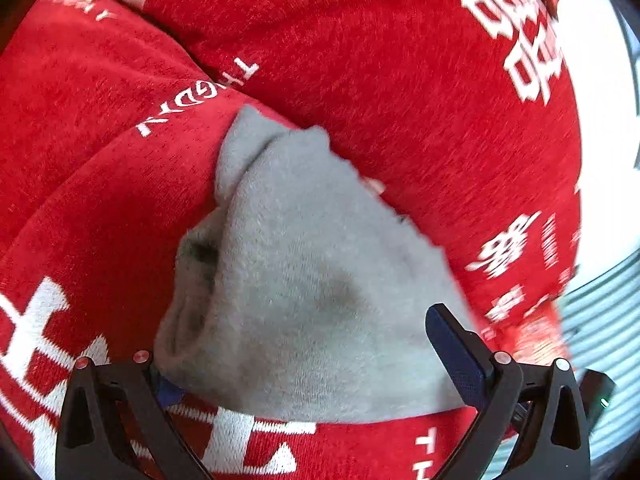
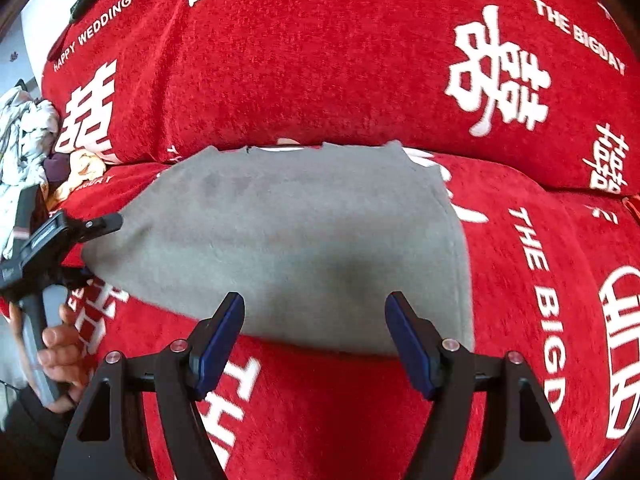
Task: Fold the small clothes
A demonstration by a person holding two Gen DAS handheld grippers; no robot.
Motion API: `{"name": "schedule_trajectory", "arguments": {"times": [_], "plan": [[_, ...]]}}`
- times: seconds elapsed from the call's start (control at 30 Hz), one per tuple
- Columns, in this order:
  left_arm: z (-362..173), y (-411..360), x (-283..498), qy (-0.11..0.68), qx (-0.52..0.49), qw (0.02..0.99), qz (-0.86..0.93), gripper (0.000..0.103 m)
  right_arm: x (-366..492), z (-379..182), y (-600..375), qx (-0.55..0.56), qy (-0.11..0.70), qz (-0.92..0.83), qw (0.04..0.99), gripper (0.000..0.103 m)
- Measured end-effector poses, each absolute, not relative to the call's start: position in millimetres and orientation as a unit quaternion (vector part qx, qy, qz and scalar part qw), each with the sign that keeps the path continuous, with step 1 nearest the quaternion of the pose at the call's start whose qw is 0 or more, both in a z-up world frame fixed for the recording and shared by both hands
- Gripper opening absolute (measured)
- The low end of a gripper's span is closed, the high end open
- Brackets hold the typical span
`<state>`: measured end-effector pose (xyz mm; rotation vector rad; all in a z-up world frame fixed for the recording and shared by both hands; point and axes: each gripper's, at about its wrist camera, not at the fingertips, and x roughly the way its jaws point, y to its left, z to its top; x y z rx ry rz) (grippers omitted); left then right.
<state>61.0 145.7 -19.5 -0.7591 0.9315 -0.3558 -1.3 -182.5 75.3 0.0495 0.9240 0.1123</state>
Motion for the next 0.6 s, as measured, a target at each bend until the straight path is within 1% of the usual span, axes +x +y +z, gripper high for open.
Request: {"name": "schedule_trajectory", "arguments": {"times": [0.03, 0.07, 0.1, 0.13, 0.2, 0.33, 0.47, 0.6], "plan": [[-23, 151, 59, 0.429, -0.366, 0.809, -0.164, 0.075, 9, 77, -178, 0.021, 0.450, 0.057, 0.891, 0.076], [-28, 154, 60, 0.434, -0.380, 0.799, -0.169, 0.039, 24, 81, -169, 0.015, 0.456, 0.064, 0.888, 0.076], [-39, 157, 63, 0.445, -0.405, 0.780, -0.175, 0.017, 33, 83, -162, 0.010, 0.459, 0.071, 0.886, 0.076], [-51, 163, 66, 0.450, -0.436, 0.758, -0.181, 0.017, 49, 87, -149, 0.002, 0.463, 0.085, 0.882, 0.076], [-49, 165, 67, 0.438, -0.451, 0.754, -0.190, 0.017, 80, 92, -124, -0.008, 0.473, 0.107, 0.875, 0.076], [-36, 151, 69, 0.441, -0.403, 0.785, -0.166, 0.017, 148, 87, -69, -0.010, 0.512, 0.137, 0.848, 0.077], [-27, 144, 67, 0.445, -0.371, 0.802, -0.143, 0.017, 205, 62, -9, -0.015, 0.570, 0.161, 0.805, 0.077], [-16, 132, 65, 0.448, -0.314, 0.829, -0.114, 0.017, 245, 26, 46, -0.028, 0.634, 0.173, 0.753, 0.077]]}}
